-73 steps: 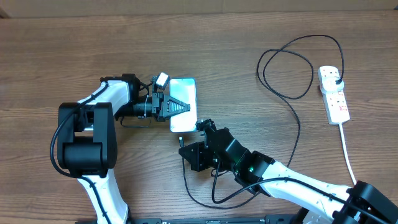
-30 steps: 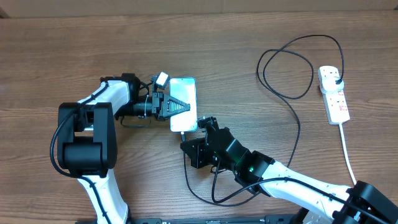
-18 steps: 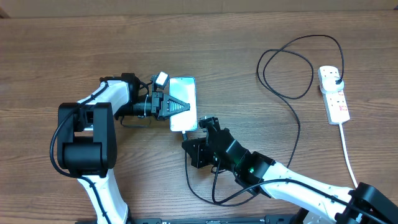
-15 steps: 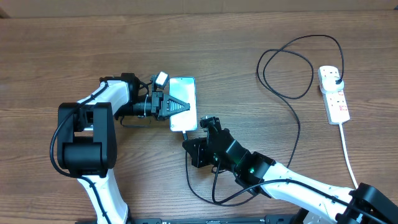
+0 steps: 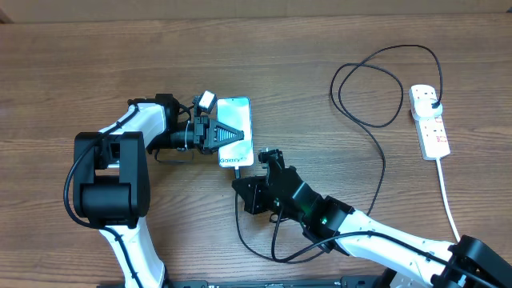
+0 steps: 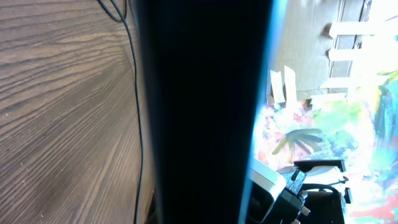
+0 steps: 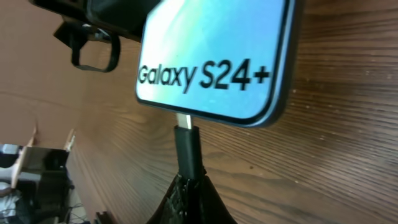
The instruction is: Plug charger to phone and switch on socket
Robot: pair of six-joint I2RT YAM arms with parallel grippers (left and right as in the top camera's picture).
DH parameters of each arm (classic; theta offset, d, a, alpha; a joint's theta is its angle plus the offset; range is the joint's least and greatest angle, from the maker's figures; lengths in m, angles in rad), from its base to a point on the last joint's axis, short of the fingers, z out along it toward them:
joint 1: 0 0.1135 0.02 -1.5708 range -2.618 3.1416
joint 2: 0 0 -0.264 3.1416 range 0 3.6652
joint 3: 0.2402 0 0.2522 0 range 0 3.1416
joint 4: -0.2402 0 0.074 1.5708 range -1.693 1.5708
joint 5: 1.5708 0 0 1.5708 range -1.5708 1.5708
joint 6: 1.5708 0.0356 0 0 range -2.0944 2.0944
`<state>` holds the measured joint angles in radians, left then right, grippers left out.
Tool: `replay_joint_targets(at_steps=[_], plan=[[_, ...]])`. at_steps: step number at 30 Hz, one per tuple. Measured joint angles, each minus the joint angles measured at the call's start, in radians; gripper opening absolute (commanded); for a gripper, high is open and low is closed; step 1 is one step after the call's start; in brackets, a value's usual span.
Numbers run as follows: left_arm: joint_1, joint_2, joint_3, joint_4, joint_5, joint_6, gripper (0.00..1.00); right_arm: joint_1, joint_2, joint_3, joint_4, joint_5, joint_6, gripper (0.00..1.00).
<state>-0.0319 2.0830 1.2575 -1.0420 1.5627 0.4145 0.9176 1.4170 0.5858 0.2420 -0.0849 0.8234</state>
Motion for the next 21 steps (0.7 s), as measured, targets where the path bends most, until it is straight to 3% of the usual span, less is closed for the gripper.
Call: replay_joint_targets(at_steps=[21], plan=[[-0.003,-0.002,0.003,0.006,-0.052,-0.001,0.04,0.005,0.000,-0.003,0.003,0.018,-0.049,0.04]])
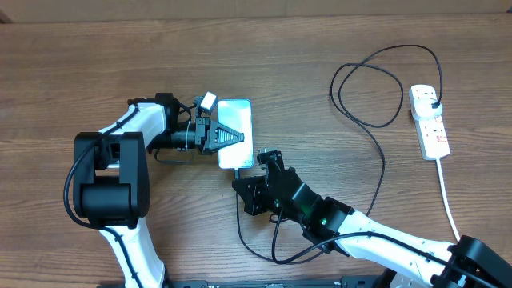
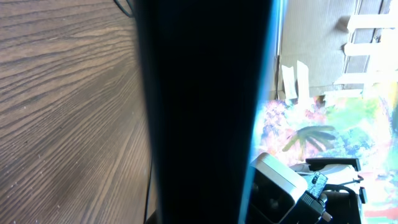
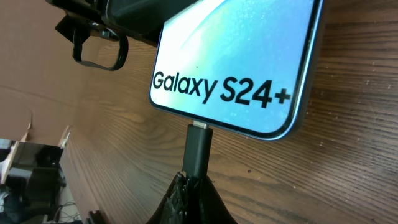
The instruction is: Plug charger to phone and switch on socket
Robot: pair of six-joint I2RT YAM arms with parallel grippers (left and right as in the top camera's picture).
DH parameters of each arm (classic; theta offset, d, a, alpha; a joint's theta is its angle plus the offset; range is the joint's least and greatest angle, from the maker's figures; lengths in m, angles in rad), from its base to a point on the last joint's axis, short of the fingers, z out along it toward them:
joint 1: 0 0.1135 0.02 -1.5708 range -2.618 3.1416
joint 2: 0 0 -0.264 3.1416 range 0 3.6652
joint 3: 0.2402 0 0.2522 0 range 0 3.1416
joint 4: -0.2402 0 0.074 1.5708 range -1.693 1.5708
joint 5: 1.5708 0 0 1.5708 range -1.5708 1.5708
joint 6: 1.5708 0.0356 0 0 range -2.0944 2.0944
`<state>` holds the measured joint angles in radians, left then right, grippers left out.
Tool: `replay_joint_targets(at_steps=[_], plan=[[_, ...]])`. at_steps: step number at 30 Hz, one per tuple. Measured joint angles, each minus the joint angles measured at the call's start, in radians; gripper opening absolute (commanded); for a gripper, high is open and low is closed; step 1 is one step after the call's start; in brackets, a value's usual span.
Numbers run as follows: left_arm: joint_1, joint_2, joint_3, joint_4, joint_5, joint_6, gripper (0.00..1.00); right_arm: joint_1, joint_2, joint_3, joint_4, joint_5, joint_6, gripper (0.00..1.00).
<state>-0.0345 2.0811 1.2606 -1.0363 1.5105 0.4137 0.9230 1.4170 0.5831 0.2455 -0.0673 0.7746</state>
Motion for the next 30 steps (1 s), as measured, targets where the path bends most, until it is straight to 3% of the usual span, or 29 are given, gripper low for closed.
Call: replay_joint_targets(at_steps=[30], plan=[[-0.030,0.000,0.016,-0.014,-0.017,0.001,0.04,0.002,0.000,-0.005,0.000,0.016,0.012,0.04]])
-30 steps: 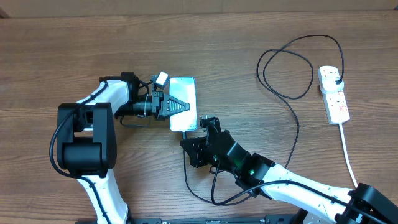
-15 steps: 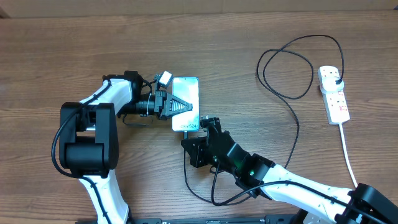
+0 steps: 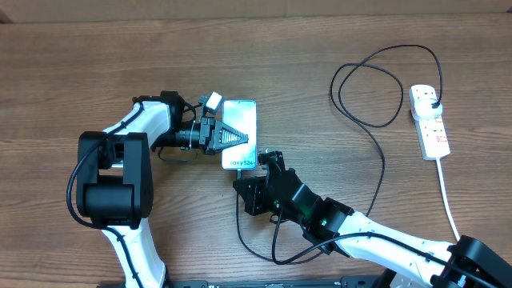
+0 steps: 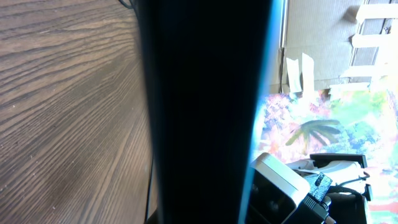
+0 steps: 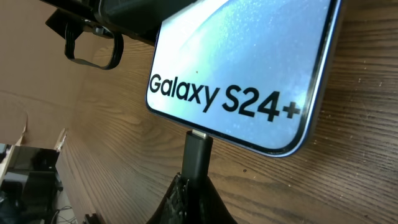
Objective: Plug charger to phone and switch on socket
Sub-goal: 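Open the right gripper, release the plug, and withdraw rightward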
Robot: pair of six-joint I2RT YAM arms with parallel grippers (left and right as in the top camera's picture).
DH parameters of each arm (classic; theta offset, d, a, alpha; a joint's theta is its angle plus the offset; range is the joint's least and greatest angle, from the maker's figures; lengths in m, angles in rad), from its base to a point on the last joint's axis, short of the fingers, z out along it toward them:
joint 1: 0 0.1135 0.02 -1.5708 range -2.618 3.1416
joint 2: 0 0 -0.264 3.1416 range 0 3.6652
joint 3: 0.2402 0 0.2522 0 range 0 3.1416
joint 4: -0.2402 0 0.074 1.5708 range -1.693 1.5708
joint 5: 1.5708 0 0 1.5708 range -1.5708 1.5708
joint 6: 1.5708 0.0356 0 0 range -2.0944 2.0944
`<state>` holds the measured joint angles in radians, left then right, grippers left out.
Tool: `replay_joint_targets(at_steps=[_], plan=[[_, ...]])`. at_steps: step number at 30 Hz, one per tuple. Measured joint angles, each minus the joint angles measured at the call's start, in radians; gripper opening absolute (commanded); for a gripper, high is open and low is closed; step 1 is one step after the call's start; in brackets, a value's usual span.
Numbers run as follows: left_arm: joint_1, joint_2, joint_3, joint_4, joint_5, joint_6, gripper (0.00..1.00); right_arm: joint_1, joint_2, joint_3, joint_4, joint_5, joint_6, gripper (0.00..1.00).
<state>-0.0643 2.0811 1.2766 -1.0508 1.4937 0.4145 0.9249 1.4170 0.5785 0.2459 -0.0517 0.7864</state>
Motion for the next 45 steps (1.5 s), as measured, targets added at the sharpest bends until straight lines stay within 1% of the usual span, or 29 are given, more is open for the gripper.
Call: replay_joint_targets(at_steps=[7,8,9,10,12,15,16,17,23,28,34,39,45], plan=[[0.000,0.000,0.000,0.000,-0.002,0.000,0.04,0.000,0.000,0.000,0.000,-0.001,0.003,0.04],[0.000,0.000,0.000,0.000,-0.002,0.000,0.04,0.000,0.000,0.000,0.000,-0.001,0.003,0.08],[0.000,0.000,0.000,0.000,-0.002,0.000,0.04,0.000,0.000,0.000,0.000,-0.002,0.005,0.22],[0.000,0.000,0.000,0.000,-0.002,0.000,0.04,-0.001,0.000,0.000,0.000,-0.003,0.008,0.38],[-0.007,0.000,-0.005,-0.014,-0.024,0.000,0.04,-0.013,0.000,0.002,0.029,0.015,0.006,0.65],[-0.019,-0.004,-0.005,-0.006,-0.029,0.000,0.04,-0.022,-0.006,0.003,0.023,0.017,0.014,0.91],[-0.023,-0.006,-0.008,-0.007,-0.037,0.000,0.04,-0.029,-0.006,0.003,0.028,0.024,0.012,0.96],[-0.027,-0.006,-0.008,-0.005,-0.046,0.000,0.04,-0.035,-0.007,0.003,0.032,0.034,0.011,0.99],[-0.039,-0.006,-0.010,0.020,-0.112,-0.001,0.04,-0.048,-0.013,0.004,0.007,0.048,0.006,1.00],[-0.039,-0.006,-0.011,0.069,-0.169,-0.032,0.04,-0.078,-0.060,0.005,-0.090,0.026,0.005,1.00],[-0.039,-0.006,-0.013,0.179,-0.277,-0.148,0.04,-0.194,-0.127,0.006,-0.230,-0.055,0.006,1.00],[-0.039,-0.006,-0.013,0.226,-0.389,-0.252,0.04,-0.283,-0.130,0.006,-0.354,-0.104,0.006,1.00],[-0.054,-0.006,-0.013,0.248,-0.531,-0.338,0.04,-0.315,-0.130,0.006,-0.431,-0.117,0.006,1.00]])
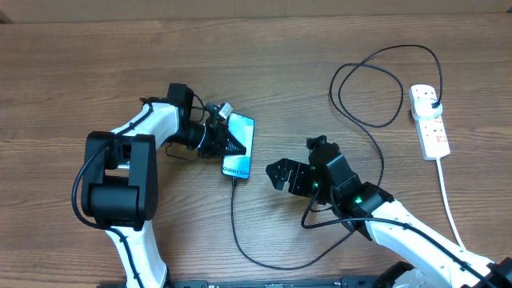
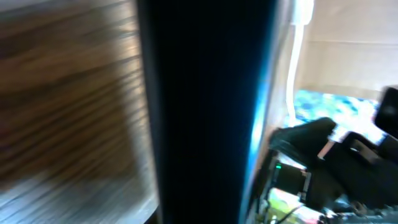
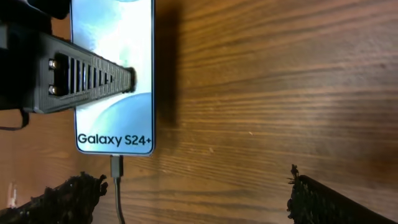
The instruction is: Plug charger to phone and switch on socket
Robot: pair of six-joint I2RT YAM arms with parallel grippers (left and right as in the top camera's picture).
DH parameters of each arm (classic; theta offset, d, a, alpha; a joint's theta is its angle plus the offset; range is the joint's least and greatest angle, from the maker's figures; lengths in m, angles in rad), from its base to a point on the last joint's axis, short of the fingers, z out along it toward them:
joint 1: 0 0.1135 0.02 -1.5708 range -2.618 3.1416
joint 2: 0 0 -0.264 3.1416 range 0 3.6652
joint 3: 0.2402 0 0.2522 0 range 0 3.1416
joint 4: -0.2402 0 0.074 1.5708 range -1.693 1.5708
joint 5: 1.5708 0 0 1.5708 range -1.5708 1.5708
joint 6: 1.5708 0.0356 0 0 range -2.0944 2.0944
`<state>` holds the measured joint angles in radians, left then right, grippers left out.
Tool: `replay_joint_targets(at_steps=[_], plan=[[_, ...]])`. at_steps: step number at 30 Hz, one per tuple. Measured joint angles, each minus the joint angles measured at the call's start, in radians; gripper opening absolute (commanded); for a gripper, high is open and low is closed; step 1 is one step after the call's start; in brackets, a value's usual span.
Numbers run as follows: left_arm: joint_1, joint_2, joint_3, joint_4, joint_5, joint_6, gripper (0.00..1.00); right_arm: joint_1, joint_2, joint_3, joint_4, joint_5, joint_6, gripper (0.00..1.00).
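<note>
The Galaxy S24+ phone (image 1: pixel 239 146) is held tilted above the table, my left gripper (image 1: pixel 230 141) shut on it with one finger (image 3: pixel 81 74) across the lit screen. In the left wrist view its dark edge (image 2: pixel 199 112) fills the middle. The black charger plug (image 3: pixel 116 167) sits in the phone's bottom port, and its cable (image 1: pixel 234 224) hangs down and loops away. My right gripper (image 1: pixel 277 175) is open to the right of the phone; its fingertips (image 3: pixel 62 198) stand wide apart, holding nothing.
A white power strip (image 1: pixel 430 122) lies at the far right with the charger's adapter (image 1: pixel 433 102) plugged into its top socket. The black cable (image 1: pixel 376 160) curls across the right half of the wooden table (image 1: pixel 96 56). A white lead runs from the strip toward the front edge.
My right gripper has let go of the charger plug, stands open and is now to the right of the phone. The plug stays in the port. The left gripper has turned the phone slightly.
At first my right gripper was shut on the plug, its metal tip at the phone's bottom port, while the left gripper held the phone. At the two later moments the plug sat deeper. Now it stays in the phone with the right gripper off it.
</note>
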<state>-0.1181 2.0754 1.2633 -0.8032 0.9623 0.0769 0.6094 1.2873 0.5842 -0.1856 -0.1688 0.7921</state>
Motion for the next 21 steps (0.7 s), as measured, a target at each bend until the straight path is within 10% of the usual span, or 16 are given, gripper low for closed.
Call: replay_joint_targets(at_steps=[21], plan=[[-0.116,-0.024,0.001,0.037,-0.264,-0.169,0.06,0.000,0.000,0.000,-0.003,0.001,0.000,1.00]])
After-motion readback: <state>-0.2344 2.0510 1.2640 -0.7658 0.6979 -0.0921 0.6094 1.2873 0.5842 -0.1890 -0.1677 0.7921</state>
